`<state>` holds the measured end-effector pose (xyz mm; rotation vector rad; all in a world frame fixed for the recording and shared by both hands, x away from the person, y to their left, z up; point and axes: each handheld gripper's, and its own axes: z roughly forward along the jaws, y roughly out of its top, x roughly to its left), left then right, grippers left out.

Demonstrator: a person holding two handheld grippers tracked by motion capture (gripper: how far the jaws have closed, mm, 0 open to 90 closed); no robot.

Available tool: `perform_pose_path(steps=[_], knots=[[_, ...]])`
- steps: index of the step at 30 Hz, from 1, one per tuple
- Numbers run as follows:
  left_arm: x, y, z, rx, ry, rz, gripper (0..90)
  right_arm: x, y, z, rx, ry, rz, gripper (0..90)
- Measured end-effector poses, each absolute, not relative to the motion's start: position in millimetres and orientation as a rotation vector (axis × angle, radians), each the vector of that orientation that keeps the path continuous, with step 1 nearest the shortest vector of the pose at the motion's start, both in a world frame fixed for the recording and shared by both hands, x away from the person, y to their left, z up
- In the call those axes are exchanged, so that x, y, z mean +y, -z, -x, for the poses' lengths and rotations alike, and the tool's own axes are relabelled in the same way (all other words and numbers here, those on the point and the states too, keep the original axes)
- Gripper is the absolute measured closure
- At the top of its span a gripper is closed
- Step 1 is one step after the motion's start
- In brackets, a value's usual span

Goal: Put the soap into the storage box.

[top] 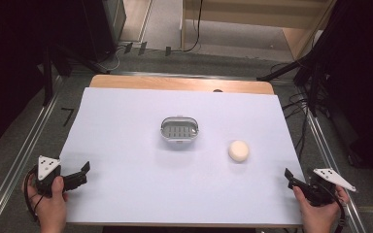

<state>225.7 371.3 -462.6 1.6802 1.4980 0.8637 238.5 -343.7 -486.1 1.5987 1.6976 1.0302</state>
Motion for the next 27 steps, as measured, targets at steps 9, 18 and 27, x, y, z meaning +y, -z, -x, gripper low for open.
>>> perform_pose_path(steps=[9, 18, 27], knots=[[370, 463, -226, 1.495, -0.871, -1.684, 0.0, -322, 481, -243, 1.762, -1.102, -1.579, 17.9], [368, 463, -227, 1.493, -0.882, -1.702, 0.0, -298, 478, -252, 1.808, -1.150, -1.561, 17.1], [366, 463, -226, 1.479, -0.904, -1.716, 0.0, -274, 472, -264, 1.887, -1.173, -1.540, 16.3]])
